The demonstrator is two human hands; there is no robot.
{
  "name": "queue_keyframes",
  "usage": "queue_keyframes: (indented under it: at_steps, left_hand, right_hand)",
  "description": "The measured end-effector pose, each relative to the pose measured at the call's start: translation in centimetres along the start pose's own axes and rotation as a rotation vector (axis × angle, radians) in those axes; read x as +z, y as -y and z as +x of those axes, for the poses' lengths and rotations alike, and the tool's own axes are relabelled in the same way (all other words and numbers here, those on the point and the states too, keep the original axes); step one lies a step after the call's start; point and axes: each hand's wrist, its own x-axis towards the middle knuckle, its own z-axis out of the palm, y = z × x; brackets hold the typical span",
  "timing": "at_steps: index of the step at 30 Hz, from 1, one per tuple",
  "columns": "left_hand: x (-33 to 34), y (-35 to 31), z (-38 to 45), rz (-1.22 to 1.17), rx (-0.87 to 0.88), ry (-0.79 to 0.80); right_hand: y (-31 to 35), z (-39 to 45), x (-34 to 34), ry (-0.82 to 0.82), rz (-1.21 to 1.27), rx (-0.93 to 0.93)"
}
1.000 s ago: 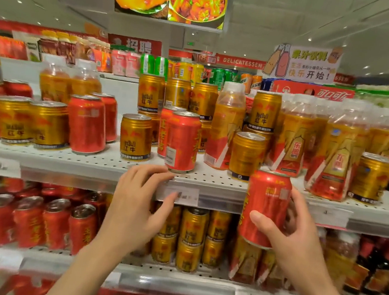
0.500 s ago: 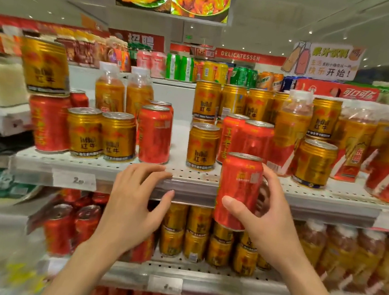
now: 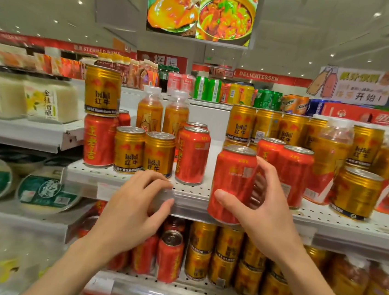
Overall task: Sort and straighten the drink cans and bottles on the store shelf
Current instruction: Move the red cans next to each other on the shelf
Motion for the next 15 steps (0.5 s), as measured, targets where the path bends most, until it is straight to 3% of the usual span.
queue_keyframes:
  at_steps: [8,15]
  left_hand:
    - [-4.2,4.8,3.7,0.087,0.131,-0.138]
    - [-5.0,6.1,7.9,0.212,0.168,0.028]
  right_hand:
    - [2.9,3.3,5.1,-0.035,-0.059,0.000]
    - [3.1,3.6,7.3,-0.072,-0.081,0.009]
